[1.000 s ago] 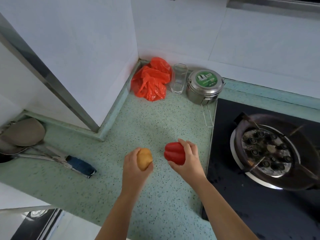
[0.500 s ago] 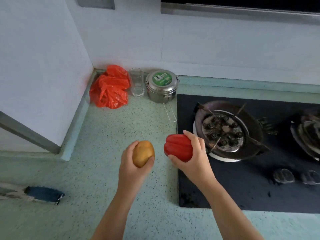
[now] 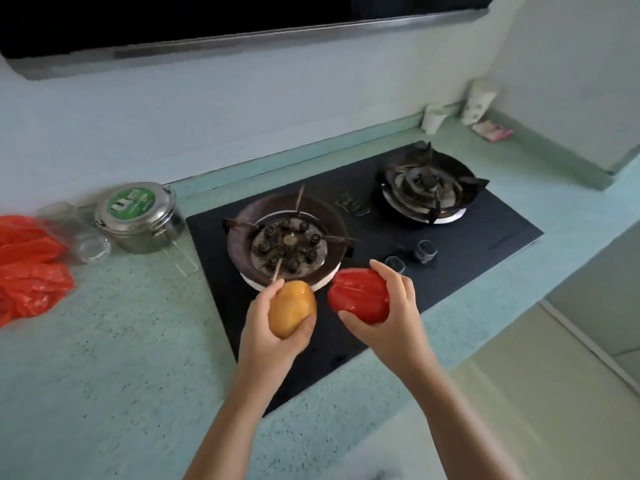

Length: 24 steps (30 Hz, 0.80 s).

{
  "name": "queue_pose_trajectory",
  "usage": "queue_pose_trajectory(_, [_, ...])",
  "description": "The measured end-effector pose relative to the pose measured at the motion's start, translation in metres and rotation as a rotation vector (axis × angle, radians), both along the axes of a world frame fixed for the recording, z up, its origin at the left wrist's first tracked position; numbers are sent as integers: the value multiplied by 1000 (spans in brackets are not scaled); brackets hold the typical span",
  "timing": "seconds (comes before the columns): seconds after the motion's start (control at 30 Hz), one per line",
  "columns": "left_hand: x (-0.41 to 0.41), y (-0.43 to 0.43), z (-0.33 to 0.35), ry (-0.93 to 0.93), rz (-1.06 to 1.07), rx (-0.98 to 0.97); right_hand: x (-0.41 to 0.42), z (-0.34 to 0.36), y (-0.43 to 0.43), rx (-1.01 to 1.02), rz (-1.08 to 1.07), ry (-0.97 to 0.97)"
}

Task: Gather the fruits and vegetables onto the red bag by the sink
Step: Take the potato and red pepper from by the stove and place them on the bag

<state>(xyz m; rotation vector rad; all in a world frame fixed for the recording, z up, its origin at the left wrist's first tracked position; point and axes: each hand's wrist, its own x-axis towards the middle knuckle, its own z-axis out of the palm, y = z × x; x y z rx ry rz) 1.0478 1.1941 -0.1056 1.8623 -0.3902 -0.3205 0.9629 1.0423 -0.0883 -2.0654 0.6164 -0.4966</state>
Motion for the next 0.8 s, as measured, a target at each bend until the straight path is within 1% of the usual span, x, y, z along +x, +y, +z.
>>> queue_pose_trajectory(0.17, [-24, -54, 18, -81, -168, 8, -46, 10, -42, 7, -152, -86])
queue_pose_trajectory(0.33, [-70, -118, 35, -151, -306, 1, -103, 20, -95, 28, -303, -135])
queue_pose_trajectory(0.53, [-147, -213, 55, -177, -451, -37, -199, 34, -164, 41, -460, -191])
queue_pose_trajectory(0.67, [-209, -277, 63, -178, -569, -92, -271, 42, -211, 7, -580, -213])
queue_pose_trajectory(0.8, [-266, -328, 64, -191, -686, -107, -341, 46, -242, -27, -720, -223])
